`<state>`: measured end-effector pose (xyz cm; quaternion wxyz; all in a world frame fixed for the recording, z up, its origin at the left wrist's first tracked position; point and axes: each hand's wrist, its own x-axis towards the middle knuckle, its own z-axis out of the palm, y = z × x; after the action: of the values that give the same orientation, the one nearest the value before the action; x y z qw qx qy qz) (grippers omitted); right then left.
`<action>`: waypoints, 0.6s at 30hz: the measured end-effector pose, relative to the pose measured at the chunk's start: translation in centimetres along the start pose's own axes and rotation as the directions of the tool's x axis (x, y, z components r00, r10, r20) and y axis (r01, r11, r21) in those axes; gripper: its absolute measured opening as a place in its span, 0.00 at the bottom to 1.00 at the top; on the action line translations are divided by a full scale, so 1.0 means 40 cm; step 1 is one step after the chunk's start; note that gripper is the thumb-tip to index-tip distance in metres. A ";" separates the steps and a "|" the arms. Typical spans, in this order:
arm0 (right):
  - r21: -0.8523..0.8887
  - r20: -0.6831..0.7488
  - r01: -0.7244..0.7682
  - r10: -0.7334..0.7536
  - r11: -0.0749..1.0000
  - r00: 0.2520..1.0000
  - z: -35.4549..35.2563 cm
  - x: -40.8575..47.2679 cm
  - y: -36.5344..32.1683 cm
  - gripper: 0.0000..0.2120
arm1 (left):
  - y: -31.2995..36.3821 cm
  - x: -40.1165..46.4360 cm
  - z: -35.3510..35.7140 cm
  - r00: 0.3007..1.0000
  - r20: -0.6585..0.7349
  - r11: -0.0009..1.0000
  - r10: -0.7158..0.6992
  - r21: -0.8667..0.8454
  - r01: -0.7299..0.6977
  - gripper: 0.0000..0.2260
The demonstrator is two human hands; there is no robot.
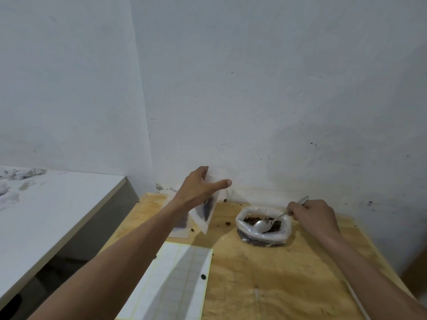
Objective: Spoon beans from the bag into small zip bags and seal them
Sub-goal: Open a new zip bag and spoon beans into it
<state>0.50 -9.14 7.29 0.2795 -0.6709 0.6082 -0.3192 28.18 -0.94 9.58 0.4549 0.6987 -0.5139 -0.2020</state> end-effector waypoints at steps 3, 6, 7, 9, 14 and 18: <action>-0.085 0.036 0.008 -0.005 0.996 0.999 0.014 -0.006 0.023 0.17 | 0.028 -0.007 0.002 1.000 0.007 0.999 0.023 -0.049 -0.023 0.16; -0.166 -0.016 -0.013 0.010 0.986 1.000 0.006 -0.006 0.022 0.21 | 0.044 -0.011 0.002 0.999 0.003 0.997 0.042 -0.070 -0.042 0.15; -0.173 -0.040 -0.006 -0.001 0.985 0.999 0.002 -0.002 0.020 0.30 | 0.049 -0.011 0.002 0.999 -0.002 0.996 0.047 -0.072 -0.047 0.15; -0.163 -0.101 0.083 -0.100 0.983 0.990 -0.005 -0.007 0.003 0.37 | 0.059 -0.010 0.004 0.999 -0.001 0.995 0.048 -0.093 -0.048 0.16; 0.086 0.129 0.355 -0.364 0.931 0.922 0.020 -0.048 -0.093 0.28 | 0.108 -0.015 0.025 1.000 0.002 0.975 0.006 -0.220 -0.005 0.28; 0.228 0.339 0.328 -0.391 0.917 0.856 0.064 -0.082 -0.178 0.24 | 0.141 -0.019 0.050 0.998 -0.008 0.949 -0.057 -0.311 0.052 0.34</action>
<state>6.82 -5.16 10.79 0.3803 -0.7966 0.3782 -0.2790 23.37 -1.44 13.17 0.5574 0.6342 -0.4524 -0.2870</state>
